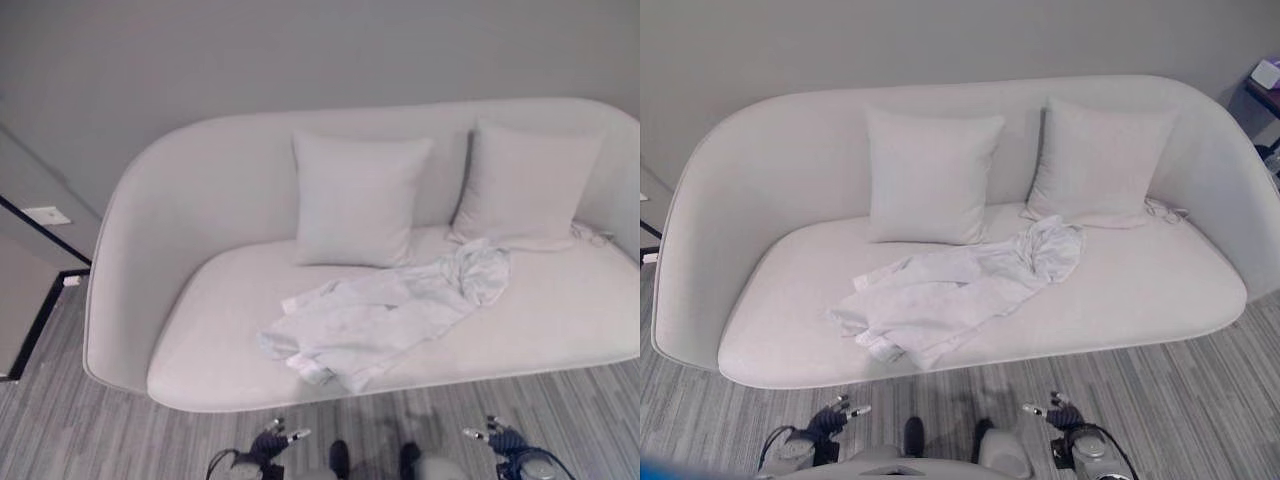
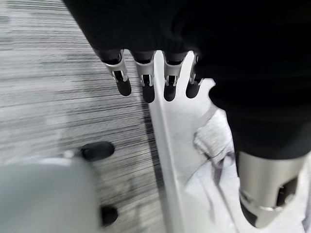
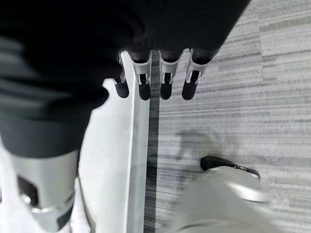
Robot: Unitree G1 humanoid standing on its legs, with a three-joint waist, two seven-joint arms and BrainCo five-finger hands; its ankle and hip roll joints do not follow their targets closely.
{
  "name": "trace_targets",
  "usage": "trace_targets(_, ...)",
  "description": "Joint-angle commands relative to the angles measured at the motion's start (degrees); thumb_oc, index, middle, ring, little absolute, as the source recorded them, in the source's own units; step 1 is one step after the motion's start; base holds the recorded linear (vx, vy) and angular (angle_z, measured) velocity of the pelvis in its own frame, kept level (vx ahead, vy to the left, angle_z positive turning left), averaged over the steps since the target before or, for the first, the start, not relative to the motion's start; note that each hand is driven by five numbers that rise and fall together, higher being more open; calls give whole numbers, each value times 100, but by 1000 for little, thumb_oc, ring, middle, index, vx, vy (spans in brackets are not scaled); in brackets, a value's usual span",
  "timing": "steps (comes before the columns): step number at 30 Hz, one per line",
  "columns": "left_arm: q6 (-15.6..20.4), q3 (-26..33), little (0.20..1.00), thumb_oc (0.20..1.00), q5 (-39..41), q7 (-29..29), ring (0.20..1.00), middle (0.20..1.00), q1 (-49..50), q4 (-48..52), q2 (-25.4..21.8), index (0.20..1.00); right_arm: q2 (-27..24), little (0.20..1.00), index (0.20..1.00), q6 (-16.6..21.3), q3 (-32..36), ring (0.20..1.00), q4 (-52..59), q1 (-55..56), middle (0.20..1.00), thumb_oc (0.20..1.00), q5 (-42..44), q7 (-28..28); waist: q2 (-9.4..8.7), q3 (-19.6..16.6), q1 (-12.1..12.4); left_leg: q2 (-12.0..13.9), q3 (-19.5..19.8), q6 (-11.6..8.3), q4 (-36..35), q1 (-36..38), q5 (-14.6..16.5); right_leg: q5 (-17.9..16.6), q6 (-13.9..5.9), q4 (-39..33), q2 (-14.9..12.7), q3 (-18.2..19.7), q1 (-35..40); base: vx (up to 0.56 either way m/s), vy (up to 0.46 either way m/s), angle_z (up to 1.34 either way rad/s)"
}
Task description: Hang the clothes on the sofa on the clothes rack.
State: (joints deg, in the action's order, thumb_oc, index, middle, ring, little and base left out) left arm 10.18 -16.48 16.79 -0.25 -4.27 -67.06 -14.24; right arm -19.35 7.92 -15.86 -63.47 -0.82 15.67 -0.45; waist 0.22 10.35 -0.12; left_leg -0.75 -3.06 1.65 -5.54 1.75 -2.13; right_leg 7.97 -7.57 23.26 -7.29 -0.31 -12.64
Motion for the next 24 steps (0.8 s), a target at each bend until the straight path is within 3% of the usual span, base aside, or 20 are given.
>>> trace_targets(1,235,46,1000,1000,106,104,1000,1000,-170,192,-331,1000,-54,1000,1000,178,-33,1000,248,-211,1000,1000,58,-94,-335,105,24,-22,175,-153,54,346,508,-1663,-373,-1706,-431,120,71,85,-157,19)
trace_targets(6,231,23,1000,1000,132,81,1000,1000,-189,218,-332,1000,-70,1000,1000,172,-25,1000,242,-229,1000,1000,64,-94,-334,133,-5,-6,216,-175,54,381,550,-1700,-394,-1969,-406,37,79,86,-99,6)
trace_targets(7,225,19,1000,1000,56,35,1000,1000,-78,96,-245,1000,-65,1000,1000,150,24,1000,136,-15,1000,1000,47,-45,-438,-25,-176,113,411,-328,54,656,789,-1808,-399,-2696,-185,167,200,385,-426,23)
trace_targets(9,228,20,1000,1000,35,31,1000,1000,-23,73,-210,1000,-76,1000,1000,151,42,1000,125,53,1000,1000,37,-34,-429,-101,-205,191,447,-367,54,636,763,-1822,-373,-2737,-163,153,264,250,-334,67)
trace_targets(11,234,-14,1000,1000,87,18,1000,1000,73,52,-87,1000,-134,1000,1000,188,71,1000,44,124,1000,1000,49,-19,-330,-220,-262,421,541,-467,54,549,690,-1761,-270,-2731,-45,116,344,95,-244,56)
trace_targets(19,198,-117,1000,1000,113,13,1000,1000,114,109,7,1000,-304,1000,1000,265,79,1000,45,128,1000,1000,132,-51,-14,-275,-284,894,565,-734,95,481,464,-1303,-4,-2700,323,-52,586,66,-178,13)
trace_targets(20,193,-124,1000,1000,128,-6,1000,1000,146,211,5,1000,-345,1000,1000,280,91,1000,103,136,1000,1000,128,-66,-14,-222,-286,927,549,-773,556,280,475,-1211,64,-2694,325,-120,698,-6,-95,5)
trace_targets(23,201,-146,1000,1000,237,-6,1000,1000,113,327,-17,1000,-455,1000,1000,319,108,1000,242,110,1000,1000,195,-98,-78,48,-245,753,748,-836,1680,-381,96,-1184,177,-2688,261,-188,855,-73,-72,20)
trace_targets(24,201,-145,1000,1000,237,-6,1000,1000,111,327,-17,1000,-454,1000,1000,319,108,1000,241,108,1000,1000,195,-98,-77,45,-260,748,765,-835,1707,-407,104,-1185,176,-2688,257,-202,849,-79,12,17)
